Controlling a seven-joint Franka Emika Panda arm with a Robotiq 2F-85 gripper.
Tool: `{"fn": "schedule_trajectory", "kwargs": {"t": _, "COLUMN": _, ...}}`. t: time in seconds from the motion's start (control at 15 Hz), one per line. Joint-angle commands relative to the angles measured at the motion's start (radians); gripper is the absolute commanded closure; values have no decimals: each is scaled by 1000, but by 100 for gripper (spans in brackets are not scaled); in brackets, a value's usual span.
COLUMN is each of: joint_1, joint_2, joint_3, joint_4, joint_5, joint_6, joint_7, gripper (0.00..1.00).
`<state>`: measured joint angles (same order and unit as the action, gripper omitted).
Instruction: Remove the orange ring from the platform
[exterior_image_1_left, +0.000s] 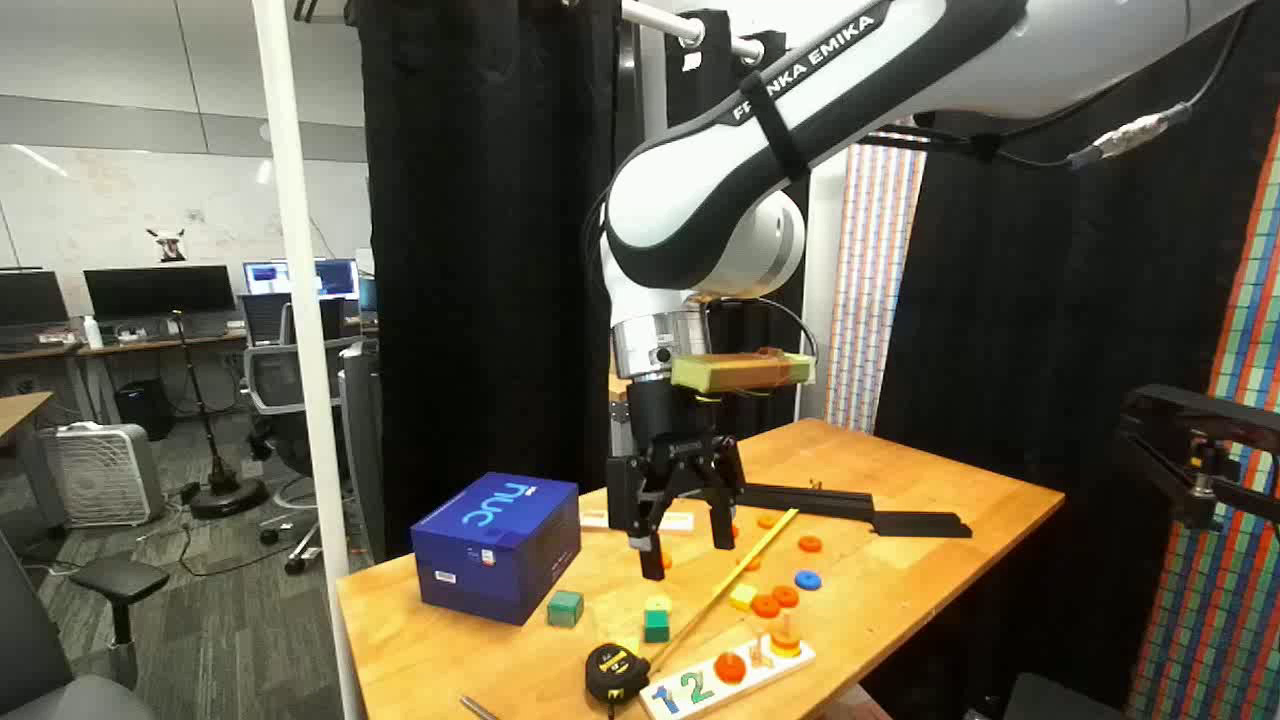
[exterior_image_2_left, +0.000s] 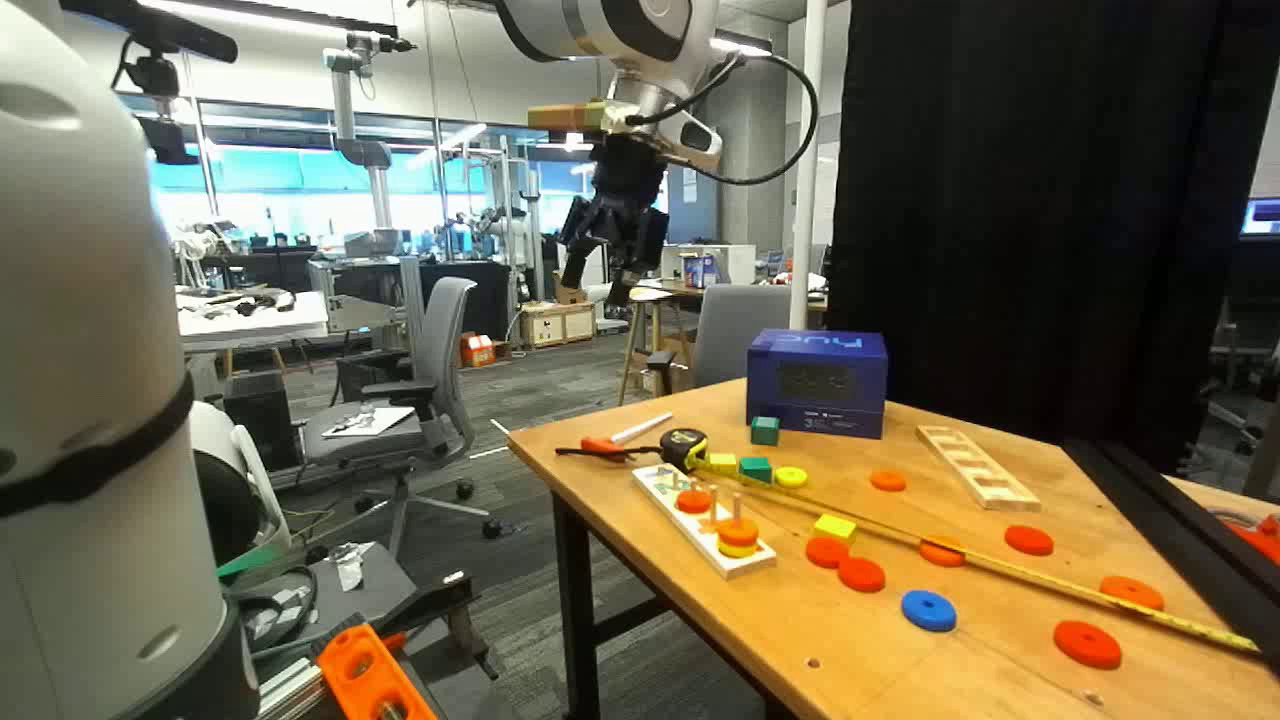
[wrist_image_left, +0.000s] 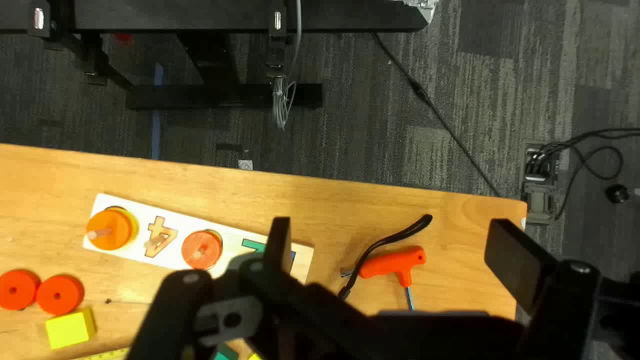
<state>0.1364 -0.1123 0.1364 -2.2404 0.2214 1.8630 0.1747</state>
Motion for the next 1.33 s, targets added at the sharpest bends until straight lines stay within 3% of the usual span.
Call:
{"fn": "schedule_trajectory", "kwargs": {"t": 0.0, "joint_1": -2, "joint_2": 0, "joint_3": 2, "joint_4": 4, "joint_5": 0, "joint_6": -1, "joint_7": 0, "gripper": 0}}
{"fn": "schedule_trajectory", "kwargs": {"t": 0.4, "joint_1": -2, "joint_2": -1, "joint_3": 2, "joint_4": 9, "joint_5": 0, "joint_6": -1, "joint_7": 0, "gripper": 0}}
{"fn": "schedule_trajectory", "kwargs": {"t": 0.67, "joint_1": -2, "joint_2": -23, "joint_3": 5, "joint_4": -21, "joint_5": -103, "joint_6": 1, "joint_7": -55, "gripper": 0}}
{"fn": "schedule_trajectory", "kwargs": {"t": 1.0, "joint_1": -3, "joint_2": -62, "joint_3": -4, "joint_4": -110, "joint_5": -254, "joint_6": 36, "joint_7": -198, "gripper": 0}}
{"fn": "schedule_trajectory", "kwargs": {"t": 1.27, "joint_1": -9, "joint_2": -82, "joint_3": -38, "joint_4": -218, "joint_5": -254, "joint_6": 198, "joint_7": -417, "gripper": 0}}
